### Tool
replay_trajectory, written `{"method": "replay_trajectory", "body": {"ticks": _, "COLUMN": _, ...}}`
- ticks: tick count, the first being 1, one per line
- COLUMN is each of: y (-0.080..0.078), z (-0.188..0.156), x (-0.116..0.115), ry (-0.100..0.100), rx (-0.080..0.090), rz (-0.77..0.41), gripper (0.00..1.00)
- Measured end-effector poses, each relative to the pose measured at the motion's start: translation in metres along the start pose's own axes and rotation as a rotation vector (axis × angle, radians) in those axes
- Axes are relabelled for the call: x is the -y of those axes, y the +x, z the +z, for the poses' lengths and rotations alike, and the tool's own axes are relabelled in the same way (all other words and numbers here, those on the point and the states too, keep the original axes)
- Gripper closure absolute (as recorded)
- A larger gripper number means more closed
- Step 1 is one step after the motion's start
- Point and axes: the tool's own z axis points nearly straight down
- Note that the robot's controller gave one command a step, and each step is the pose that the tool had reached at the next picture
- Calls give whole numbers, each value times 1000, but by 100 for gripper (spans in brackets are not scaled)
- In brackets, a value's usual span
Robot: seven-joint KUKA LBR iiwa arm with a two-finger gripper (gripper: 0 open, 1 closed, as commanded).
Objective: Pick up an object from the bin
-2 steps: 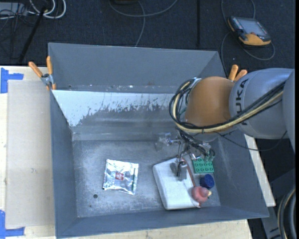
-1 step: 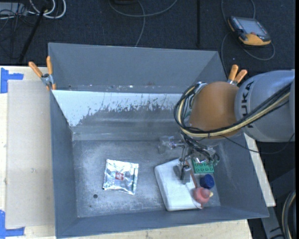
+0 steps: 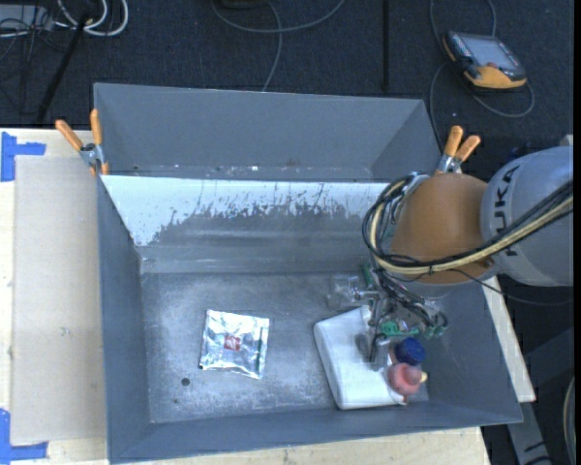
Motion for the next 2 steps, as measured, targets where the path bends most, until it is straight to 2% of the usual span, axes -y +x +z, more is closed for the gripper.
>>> {"method": "replay_trajectory", "body": {"ticks": 1, "y": -7, "z": -5, "x": 2, "ry": 9, "rx": 26, "rz": -1, "gripper": 100}}
{"method": "replay_trajectory", "body": {"ticks": 2, "y": 2, "z": -121, "x": 0, "ry": 7, "rx": -1, "rz": 11, "gripper": 100}}
